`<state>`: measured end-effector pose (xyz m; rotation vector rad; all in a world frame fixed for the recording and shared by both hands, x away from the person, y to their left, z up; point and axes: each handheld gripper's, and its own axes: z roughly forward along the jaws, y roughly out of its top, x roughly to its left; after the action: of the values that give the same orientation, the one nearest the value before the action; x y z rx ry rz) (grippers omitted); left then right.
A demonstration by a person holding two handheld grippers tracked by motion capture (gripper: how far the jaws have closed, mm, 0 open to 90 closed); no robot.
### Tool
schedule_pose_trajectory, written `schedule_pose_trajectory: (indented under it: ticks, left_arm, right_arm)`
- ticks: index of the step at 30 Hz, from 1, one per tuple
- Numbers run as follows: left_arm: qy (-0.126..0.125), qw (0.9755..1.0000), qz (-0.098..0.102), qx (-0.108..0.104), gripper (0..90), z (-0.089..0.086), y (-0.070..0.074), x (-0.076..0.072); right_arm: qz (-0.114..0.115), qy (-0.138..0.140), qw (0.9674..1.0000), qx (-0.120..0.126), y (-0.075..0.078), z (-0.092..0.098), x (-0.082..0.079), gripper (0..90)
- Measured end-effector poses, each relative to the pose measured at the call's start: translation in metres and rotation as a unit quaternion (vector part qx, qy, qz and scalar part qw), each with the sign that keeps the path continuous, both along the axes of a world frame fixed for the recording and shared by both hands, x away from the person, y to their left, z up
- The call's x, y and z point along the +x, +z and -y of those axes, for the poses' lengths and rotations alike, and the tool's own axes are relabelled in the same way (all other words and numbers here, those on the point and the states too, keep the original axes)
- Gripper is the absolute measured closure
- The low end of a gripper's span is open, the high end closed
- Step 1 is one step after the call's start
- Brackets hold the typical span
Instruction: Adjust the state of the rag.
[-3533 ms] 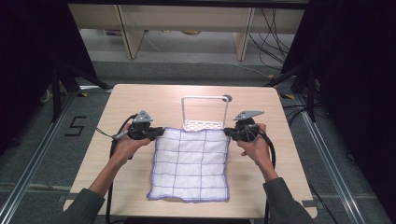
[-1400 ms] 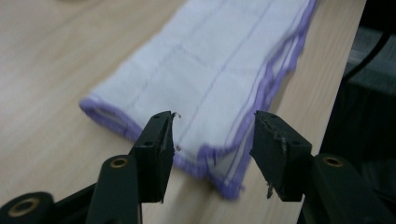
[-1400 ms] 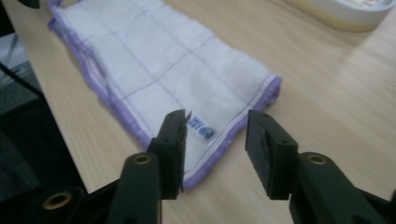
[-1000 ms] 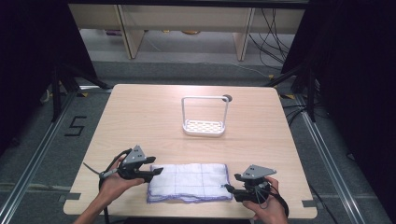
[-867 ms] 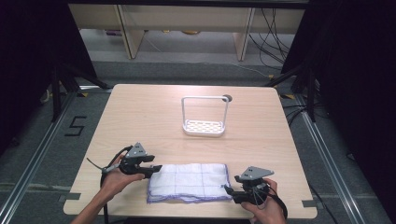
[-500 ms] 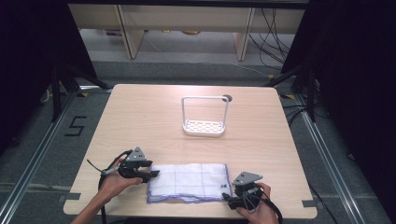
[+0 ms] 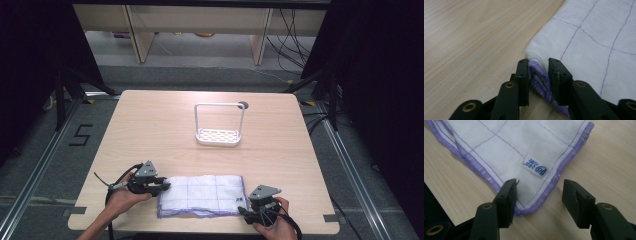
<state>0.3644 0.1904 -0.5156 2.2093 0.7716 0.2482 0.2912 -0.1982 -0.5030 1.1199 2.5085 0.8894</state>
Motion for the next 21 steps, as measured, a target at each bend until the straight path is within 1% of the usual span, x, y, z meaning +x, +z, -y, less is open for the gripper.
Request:
schedule_pose_trajectory:
  ticks: [1,2,3,4,5,6,7,8,9,10,11,12,13,14,15,16,17,18,19,20,21]
  left_arm:
    - [-0.007,1.0,0.004,0.002,73.1,0.001,0.0,-0.001]
    - [-0.007,1.0,0.004,0.002,74.7,0.001,0.0,-0.001]
    - [-0.014,0.9998,0.01,0.005,75.7,0.001,0.0,-0.002]
    - [-0.015,0.9998,0.014,0.008,76.6,0.0,0.0,-0.002]
    - [-0.009,0.9999,0.008,-0.002,77.6,0.001,-0.001,-0.004]
    - [-0.015,0.9997,0.016,0.005,78.4,0.001,0.0,-0.004]
    - [-0.013,0.9998,0.016,0.004,79.1,0.001,-0.001,-0.004]
    - [-0.012,0.9998,0.017,0.006,79.5,0.002,0.0,-0.006]
    - [-0.018,0.9995,0.022,0.011,80.1,0.002,0.0,-0.006]
    - [-0.014,0.9995,0.023,0.015,80.5,0.003,0.001,-0.007]
    - [-0.02,0.9992,0.028,0.018,80.8,0.003,0.001,-0.008]
    - [-0.016,0.9993,0.027,0.018,81.0,0.004,0.001,-0.009]
    - [-0.021,0.9989,0.035,0.025,81.2,0.003,0.001,-0.009]
    - [-0.021,0.9989,0.035,0.025,81.4,0.003,0.001,-0.009]
    - [-0.015,0.9991,0.032,0.023,81.6,0.003,0.001,-0.012]
    - [-0.014,0.9989,0.035,0.027,81.7,0.003,0.002,-0.017]
    - [-0.018,0.9986,0.038,0.034,81.7,0.002,0.002,-0.019]
    - [-0.02,0.9985,0.038,0.032,81.9,0.002,0.003,-0.023]
    - [-0.023,0.9984,0.038,0.036,81.9,0.002,0.004,-0.027]
    - [-0.032,0.9976,0.04,0.046,82.0,0.001,0.005,-0.03]
    - [-0.031,0.9979,0.041,0.039,81.9,0.002,0.005,-0.034]
  right_arm:
    - [-0.002,0.002,1.0,0.0,0.0,0.0,0.0,48.7]
    - [-0.002,0.002,1.0,0.0,0.0,0.0,0.0,48.7]
    - [-0.016,0.003,0.9999,0.0,0.003,0.0,-0.001,51.5]
    - [-0.018,0.004,0.9998,0.003,0.002,0.0,-0.002,53.5]
    - [-0.017,0.006,0.9998,0.006,0.002,0.0,-0.002,56.3]
    - [-0.004,0.015,0.9998,0.009,0.0,0.001,-0.001,60.8]
    - [-0.003,0.026,0.9996,0.007,0.001,0.001,0.0,64.1]
    - [-0.013,0.023,0.9996,0.011,0.002,0.001,-0.001,67.0]
    - [-0.015,0.025,0.9995,0.014,0.001,0.0,-0.002,71.1]
    - [-0.011,0.034,0.9992,0.016,0.001,0.001,-0.001,75.7]
    - [-0.011,0.035,0.9991,0.019,0.001,0.0,-0.001,80.1]
    - [-0.004,0.045,0.9988,0.016,0.001,0.0,0.0,82.9]
    - [0.003,0.05,0.9986,0.02,0.0,0.0,0.002,84.2]
    - [0.003,0.05,0.9986,0.02,0.0,0.0,0.002,84.2]
    - [-0.005,0.056,0.9982,0.019,0.001,0.001,0.006,85.4]
    - [-0.007,0.06,0.998,0.021,0.001,0.002,0.01,85.7]
    - [-0.014,0.059,0.9979,0.025,0.001,0.002,0.012,85.9]
    - [-0.014,0.06,0.9977,0.027,0.001,0.003,0.015,86.0]
    - [-0.006,0.066,0.9975,0.025,0.002,0.005,0.02,86.2]
    - [-0.011,0.067,0.9975,0.019,0.004,0.006,0.024,86.2]
    - [-0.004,0.075,0.997,0.017,0.005,0.006,0.029,86.2]
